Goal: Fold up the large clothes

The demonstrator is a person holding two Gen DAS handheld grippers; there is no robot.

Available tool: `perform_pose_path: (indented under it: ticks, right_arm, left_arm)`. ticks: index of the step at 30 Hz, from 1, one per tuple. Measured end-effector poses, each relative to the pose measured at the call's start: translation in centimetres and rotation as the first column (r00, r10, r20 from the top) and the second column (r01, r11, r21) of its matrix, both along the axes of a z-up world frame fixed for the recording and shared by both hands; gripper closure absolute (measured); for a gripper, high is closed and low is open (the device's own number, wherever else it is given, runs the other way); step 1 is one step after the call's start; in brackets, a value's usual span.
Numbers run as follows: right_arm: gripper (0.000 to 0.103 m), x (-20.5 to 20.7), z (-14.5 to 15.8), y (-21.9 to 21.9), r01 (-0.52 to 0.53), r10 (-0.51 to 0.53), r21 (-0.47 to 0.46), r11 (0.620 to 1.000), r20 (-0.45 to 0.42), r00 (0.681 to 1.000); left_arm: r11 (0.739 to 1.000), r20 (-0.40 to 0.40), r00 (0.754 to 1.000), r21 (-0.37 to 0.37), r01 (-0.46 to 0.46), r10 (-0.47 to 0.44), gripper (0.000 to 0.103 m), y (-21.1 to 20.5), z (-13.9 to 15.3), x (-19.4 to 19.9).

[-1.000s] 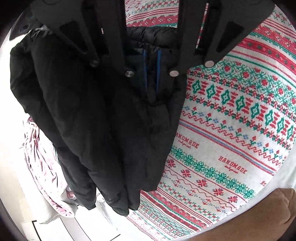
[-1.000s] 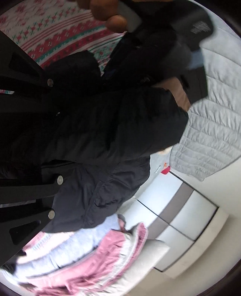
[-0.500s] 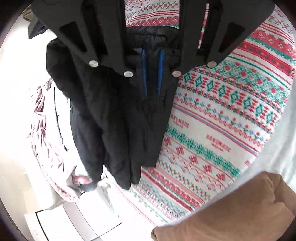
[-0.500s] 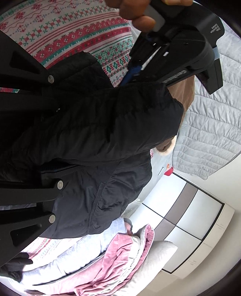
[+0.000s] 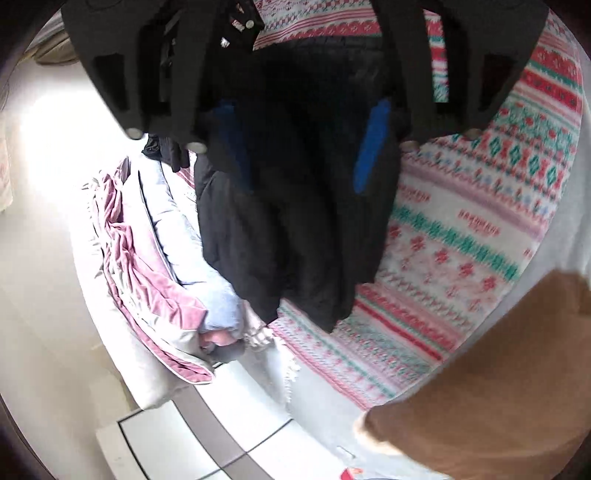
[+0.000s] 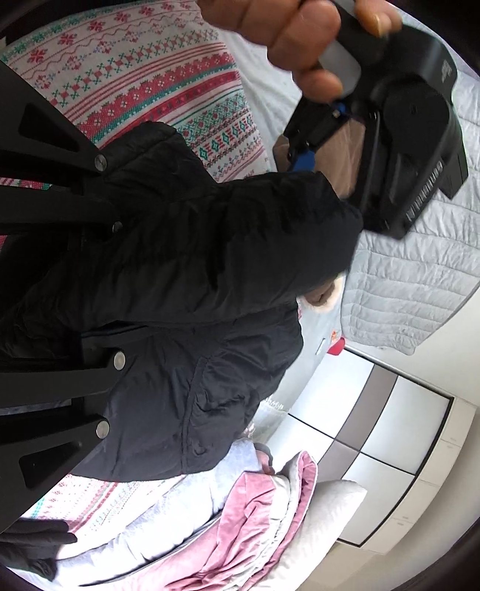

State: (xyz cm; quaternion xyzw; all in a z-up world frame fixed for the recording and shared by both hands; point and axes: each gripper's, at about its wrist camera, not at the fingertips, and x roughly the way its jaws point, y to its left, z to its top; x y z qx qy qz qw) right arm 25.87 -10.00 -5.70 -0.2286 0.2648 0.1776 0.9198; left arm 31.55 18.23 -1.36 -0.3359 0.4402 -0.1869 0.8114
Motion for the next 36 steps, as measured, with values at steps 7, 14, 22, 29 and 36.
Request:
perform_pose_path:
  ticks: [7,14,22,29,36]
  right_arm:
    - [0.085,-1.9,1.1,-0.8,-0.011,0.016,-0.047,0.999,0.120,0.993]
    - [0.085,-2.8,-1.4,0.6,-0.103,0.119,-0.163,0.981,0.090,0.989]
    - [0.070,-0.8,-3.0,0.2,-0.126,0.125,-0.134,0.983,-0.015,0.992]
    - [0.044,0.3,2.0,-5.7,-0.215,0.261,0.200,0.956,-0.241,0.935]
    - [0.044,4.5,4.8,-16.5,0.102,0.056,0.473,0.875,-0.308,0.950]
  left_arm:
    - [0.996,-0.004,0.998,-0.064,0.061,-0.061,0.039,-1.2,-0.3,0.1]
    - [0.997,-0.020,0.997,0.008,0.072,-0.072,0.039,-2.2,-0.4,0.1]
    - [0.945,-0.061,0.998,0.325,0.040,-0.022,0.047,-5.5,-1.6,1.2]
    - [0.847,-0.010,0.998,0.528,0.057,-0.061,0.070,-8.2,-1.8,1.0]
    - [0.720,0.048,0.995,0.694,0.026,-0.083,0.076,-9.7,-1.4,-0.2]
